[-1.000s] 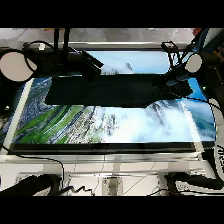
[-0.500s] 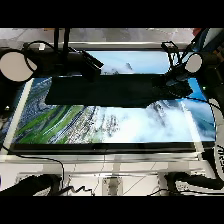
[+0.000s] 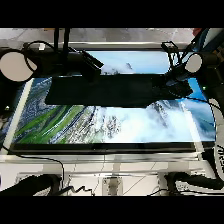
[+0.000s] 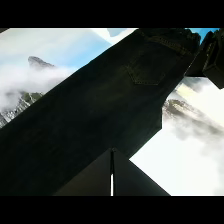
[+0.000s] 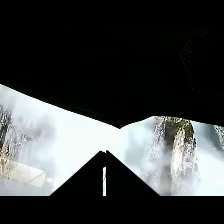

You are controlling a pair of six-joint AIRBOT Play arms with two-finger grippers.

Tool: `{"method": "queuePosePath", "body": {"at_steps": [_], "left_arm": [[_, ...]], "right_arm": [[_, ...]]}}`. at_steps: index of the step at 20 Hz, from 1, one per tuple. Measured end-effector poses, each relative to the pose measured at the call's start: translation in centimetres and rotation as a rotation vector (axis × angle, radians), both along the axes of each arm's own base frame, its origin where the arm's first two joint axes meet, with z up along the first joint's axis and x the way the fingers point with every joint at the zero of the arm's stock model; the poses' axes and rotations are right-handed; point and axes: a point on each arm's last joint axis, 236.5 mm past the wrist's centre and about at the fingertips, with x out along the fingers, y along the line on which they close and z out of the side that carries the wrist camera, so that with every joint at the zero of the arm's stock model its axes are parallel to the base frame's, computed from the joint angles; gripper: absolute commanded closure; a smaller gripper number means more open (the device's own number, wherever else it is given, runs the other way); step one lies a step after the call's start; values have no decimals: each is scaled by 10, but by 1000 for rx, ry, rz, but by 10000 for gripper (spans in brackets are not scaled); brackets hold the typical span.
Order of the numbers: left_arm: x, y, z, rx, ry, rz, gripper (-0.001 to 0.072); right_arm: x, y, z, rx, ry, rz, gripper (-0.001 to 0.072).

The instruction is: Fold the clothes and pants, and hang the long-sleeved shirts on hangers.

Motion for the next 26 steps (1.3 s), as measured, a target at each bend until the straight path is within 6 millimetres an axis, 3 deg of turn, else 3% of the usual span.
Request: {"method": "queuePosePath", "body": {"at_steps": [11,20,21,22,23,24,26], "left_arm": [[1,0,0,-2,-2,1,689],[9,-12,8,-101,14,21,688],[9,-14,8,-111,21,20,655],[9,-15,7,-115,29,20,431],[12,-14,3,-106,35,25,117],[16,-11,-4,-81,38,41,47],[38,9,-26,-9,55,134,48]], "right_arm": [[0,0,0,0,0,0,691],[2,1,1,4,-8,-1,691],[6,3,4,14,-31,-2,691],[12,6,8,29,-58,-3,691],[18,9,12,45,-86,-4,691],[23,12,16,63,-111,-5,691],[31,16,23,89,-152,-10,691]]}}
